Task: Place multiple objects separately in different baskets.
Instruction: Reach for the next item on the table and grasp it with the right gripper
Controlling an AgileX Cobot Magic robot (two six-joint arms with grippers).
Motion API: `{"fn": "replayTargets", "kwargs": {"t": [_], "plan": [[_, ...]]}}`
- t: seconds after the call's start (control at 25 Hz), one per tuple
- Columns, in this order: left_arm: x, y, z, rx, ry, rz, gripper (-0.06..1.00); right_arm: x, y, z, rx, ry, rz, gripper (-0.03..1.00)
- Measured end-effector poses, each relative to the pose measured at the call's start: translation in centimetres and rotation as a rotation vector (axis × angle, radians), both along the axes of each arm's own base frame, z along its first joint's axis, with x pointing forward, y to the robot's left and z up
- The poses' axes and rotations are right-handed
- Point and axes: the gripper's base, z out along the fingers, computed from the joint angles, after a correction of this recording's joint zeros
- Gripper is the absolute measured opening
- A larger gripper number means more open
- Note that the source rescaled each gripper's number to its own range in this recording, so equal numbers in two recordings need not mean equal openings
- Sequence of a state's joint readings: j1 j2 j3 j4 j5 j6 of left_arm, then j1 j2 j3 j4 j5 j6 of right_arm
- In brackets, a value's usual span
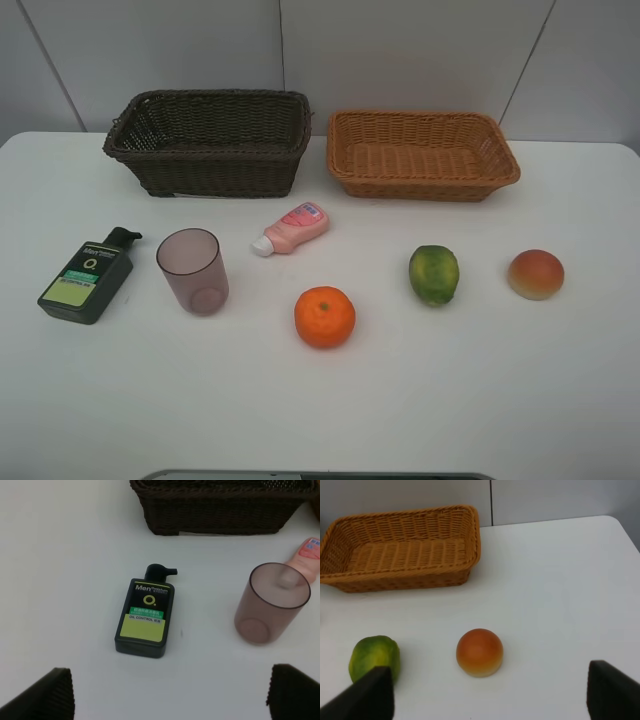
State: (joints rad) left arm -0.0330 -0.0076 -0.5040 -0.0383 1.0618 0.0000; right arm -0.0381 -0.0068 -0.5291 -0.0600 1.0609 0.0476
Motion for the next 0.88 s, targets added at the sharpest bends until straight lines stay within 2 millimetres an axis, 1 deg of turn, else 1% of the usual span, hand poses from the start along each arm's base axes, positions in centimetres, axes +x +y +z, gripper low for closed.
{"fn": "replayTargets", "kwargs": {"t": [0.52,0.6,0.72,0.88], "plan": [[0.0,0.0,0.0,0.0,0.0,0.0,0.99,0.0,0.0,0.0,0.0,0.0,0.0,0.6],[0.0,0.0,0.0,0.0,0.0,0.0,0.99,0.4,0.0,0.0,0.001,0.026,0.0,0.6],[0.0,0.0,0.0,0.0,0.0,0.0,0.99,2.2,-0.1,0.0,0.002,0.137,-0.002,0.6],[0.0,0.0,0.0,0.0,0.0,0.0,0.99,6.2,-0.2,-0.5,0.016,0.359,0.002,0.6]]}}
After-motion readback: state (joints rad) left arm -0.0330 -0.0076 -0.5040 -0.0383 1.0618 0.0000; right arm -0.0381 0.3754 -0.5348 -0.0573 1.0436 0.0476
